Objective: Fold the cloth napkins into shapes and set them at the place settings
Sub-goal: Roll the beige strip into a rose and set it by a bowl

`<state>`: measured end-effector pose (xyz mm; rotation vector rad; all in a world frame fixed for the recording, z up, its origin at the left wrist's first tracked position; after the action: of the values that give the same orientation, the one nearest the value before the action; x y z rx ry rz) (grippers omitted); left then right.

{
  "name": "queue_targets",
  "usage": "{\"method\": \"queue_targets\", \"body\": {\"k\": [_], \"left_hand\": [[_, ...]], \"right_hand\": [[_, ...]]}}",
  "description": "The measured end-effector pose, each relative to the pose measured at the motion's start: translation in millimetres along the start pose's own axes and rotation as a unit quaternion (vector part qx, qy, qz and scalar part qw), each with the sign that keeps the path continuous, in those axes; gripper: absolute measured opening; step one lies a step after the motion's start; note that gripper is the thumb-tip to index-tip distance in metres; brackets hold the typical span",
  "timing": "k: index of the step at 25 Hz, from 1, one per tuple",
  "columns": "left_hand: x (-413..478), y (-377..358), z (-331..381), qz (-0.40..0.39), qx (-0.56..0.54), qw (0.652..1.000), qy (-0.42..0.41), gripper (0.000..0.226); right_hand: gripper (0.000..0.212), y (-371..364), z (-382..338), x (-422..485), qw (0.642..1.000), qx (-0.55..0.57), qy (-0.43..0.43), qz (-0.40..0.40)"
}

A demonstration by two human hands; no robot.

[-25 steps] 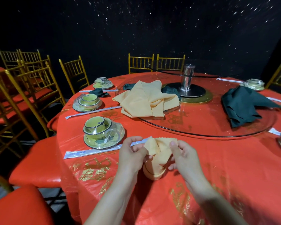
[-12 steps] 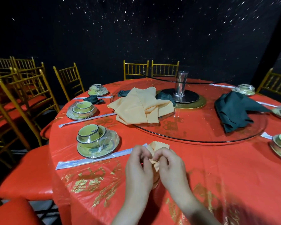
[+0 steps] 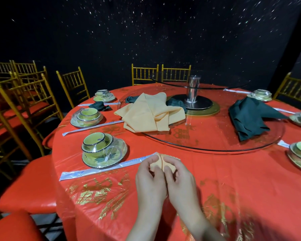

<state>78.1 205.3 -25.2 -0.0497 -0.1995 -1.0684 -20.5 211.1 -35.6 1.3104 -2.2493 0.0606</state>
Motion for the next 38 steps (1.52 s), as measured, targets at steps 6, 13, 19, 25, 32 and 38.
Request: {"method": "queue_targets", "body": {"k": [6,13,19,25,32,38], "left_hand": [[7.3,13.2,-12.4,-0.003,0.025,1.000,-0.004,0.045],[8.2,15.8,-38.4,0.029,-0.059,0.989,0.136,0.022],[-23.8,1.3,-17.0,-0.005,0.033,0.997,-0.071,0.027],[-35.9,-6.1,-24.4,-0.077,-0.012,0.994,-0.075,0.038],[-35.1,1.5,-37.8,-0.096,0.037,0.989,-0.107,0.036],[-31.2,4.0,-58.1,-0.131,0.105,0.981,-0.095,0.038]], "right_hand": [[0.045,18.5,25.3,0.1,0.998,0.017,-0.064,0.003],[0.033,39.7,42.5,-12.5,0.987,0.036,-0.156,0.006],[0.027,46.5,26.8,-9.5,0.991,0.018,-0.116,0.060],[0.041,58.0,41.7,-13.0,0.996,-0.061,-0.060,0.019],[0.029,65.3,62.7,-5.4,0.990,-0.030,-0.127,0.044],[0.030,78.9,79.3,-14.3,0.984,-0.105,-0.143,0.003]]}}
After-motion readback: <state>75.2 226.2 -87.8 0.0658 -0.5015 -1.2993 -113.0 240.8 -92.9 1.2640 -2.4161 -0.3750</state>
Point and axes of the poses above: each hand's wrist, its own x-axis towards the middle knuckle, its own y-axis out of the back of the hand, z = x × y, the point moved 4 cm from there along x, towards the middle knuckle, and after that the axes turned 10 degrees about z, right-handed, at the moved point
